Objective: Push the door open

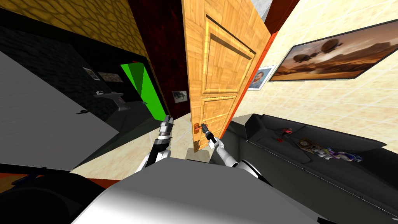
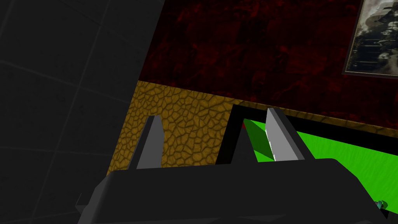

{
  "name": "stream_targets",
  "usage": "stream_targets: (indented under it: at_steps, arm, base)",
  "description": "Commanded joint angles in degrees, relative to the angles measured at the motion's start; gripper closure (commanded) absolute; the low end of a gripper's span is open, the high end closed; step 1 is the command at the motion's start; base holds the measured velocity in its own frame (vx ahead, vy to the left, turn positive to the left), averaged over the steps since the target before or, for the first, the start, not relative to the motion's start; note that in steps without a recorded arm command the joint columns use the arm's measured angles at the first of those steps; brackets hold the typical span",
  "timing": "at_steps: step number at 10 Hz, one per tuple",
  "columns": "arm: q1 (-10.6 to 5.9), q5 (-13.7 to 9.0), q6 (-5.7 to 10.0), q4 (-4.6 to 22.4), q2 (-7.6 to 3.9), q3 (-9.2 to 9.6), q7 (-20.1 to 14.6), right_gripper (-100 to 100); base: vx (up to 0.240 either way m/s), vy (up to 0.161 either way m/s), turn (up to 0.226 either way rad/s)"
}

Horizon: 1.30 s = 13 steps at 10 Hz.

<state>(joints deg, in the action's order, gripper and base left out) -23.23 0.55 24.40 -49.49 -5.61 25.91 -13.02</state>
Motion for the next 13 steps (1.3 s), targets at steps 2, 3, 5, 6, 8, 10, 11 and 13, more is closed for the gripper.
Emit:
stream_targets:
  at_steps: [2,3,5,6,8,10,11,13]
  arm:
    - [-0.72,0.6,-0.06,0.1,0.69,-3.77,1.2,100]
    - [-0.83,0.9,-0.07,0.6,1.13,-4.91,1.6,100]
    - [-0.92,1.1,-0.09,1.1,1.57,-5.99,1.9,100]
    - [-1.02,1.3,-0.11,1.6,2.01,-7.07,2.3,100]
    - [-1.21,1.8,-0.14,2.6,2.87,-9.13,2.9,100]
    - [-1.38,2.2,-0.17,3.5,3.72,-11.09,3.5,100]
    - [-1.46,2.4,-0.18,3.9,4.11,-11.94,3.8,100]
    - [-1.68,3.0,-0.22,5.1,5.25,-14.33,4.6,100]
  base:
    - [0.050,0.094,0.000]
    - [0.049,0.084,0.014]
    - [0.037,0.064,0.014]
    - [0.046,0.077,0.008]
    - [0.043,0.089,0.001]
    - [0.045,0.092,0.003]
    - [0.050,0.080,0.001]
    - [0.053,0.093,0.007]
